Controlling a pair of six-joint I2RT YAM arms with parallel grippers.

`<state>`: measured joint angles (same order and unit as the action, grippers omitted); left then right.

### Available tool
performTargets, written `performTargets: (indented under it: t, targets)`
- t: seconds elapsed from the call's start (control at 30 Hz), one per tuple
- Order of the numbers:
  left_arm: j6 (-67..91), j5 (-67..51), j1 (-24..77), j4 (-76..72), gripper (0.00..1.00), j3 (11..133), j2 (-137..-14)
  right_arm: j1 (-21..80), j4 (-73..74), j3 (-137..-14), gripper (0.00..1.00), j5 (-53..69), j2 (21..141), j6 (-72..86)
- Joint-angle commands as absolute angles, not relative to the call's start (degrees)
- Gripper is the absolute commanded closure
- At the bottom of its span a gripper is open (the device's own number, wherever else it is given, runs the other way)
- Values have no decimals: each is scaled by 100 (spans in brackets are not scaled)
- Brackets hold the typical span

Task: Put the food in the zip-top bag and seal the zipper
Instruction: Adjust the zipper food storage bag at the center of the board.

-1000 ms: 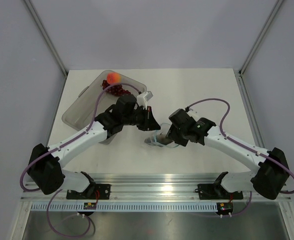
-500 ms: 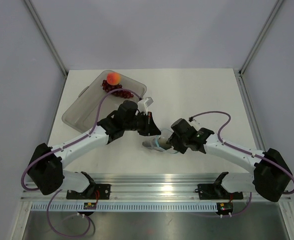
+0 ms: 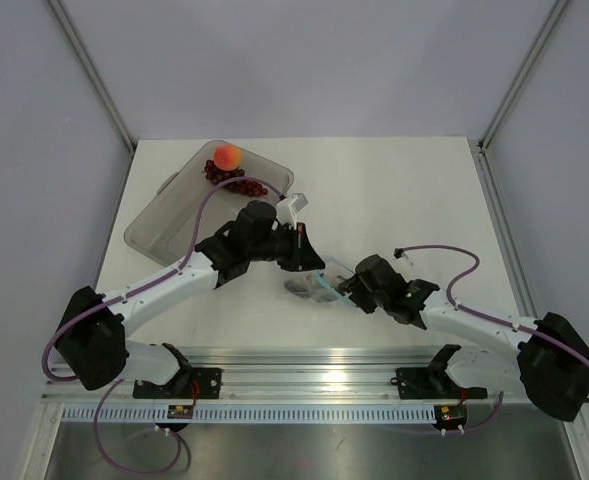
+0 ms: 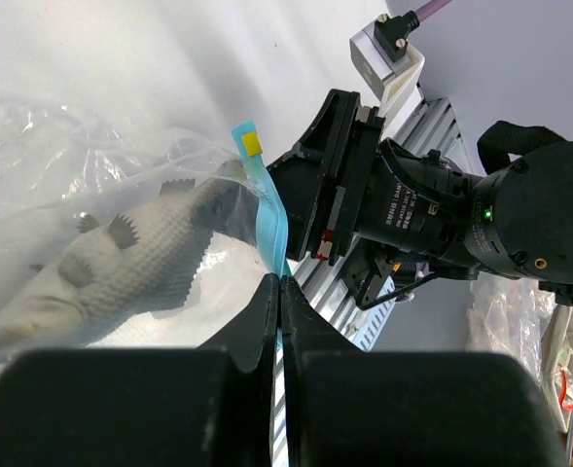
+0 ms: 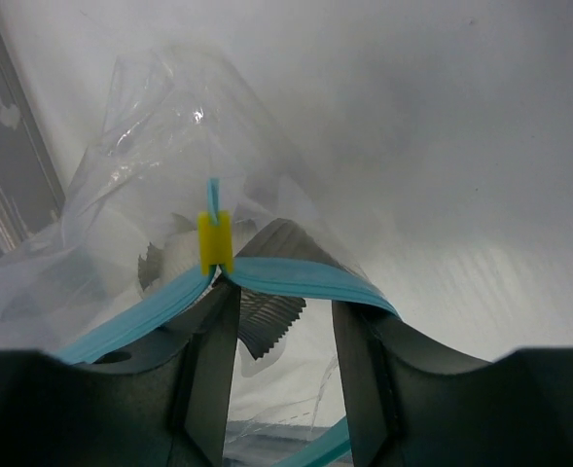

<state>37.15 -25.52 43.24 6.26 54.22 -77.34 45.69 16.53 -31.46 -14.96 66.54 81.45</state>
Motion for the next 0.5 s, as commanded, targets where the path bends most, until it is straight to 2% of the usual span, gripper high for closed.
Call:
performTargets:
  t: [0.0, 0.23, 0.47]
  targets:
    - [3771, -2733, 4359, 141, 100, 5493, -7629, 4544, 924, -2814, 51, -2127, 6320, 8455]
    - [3727, -2918, 4359, 150, 100, 5484, -7760, 4544, 300, -2734, 56, -2259, 6135, 8139]
    - [3753, -3050, 4403, 70, 100, 5502, -7927, 4544, -667, -2602, 59, -1978, 6556, 7928]
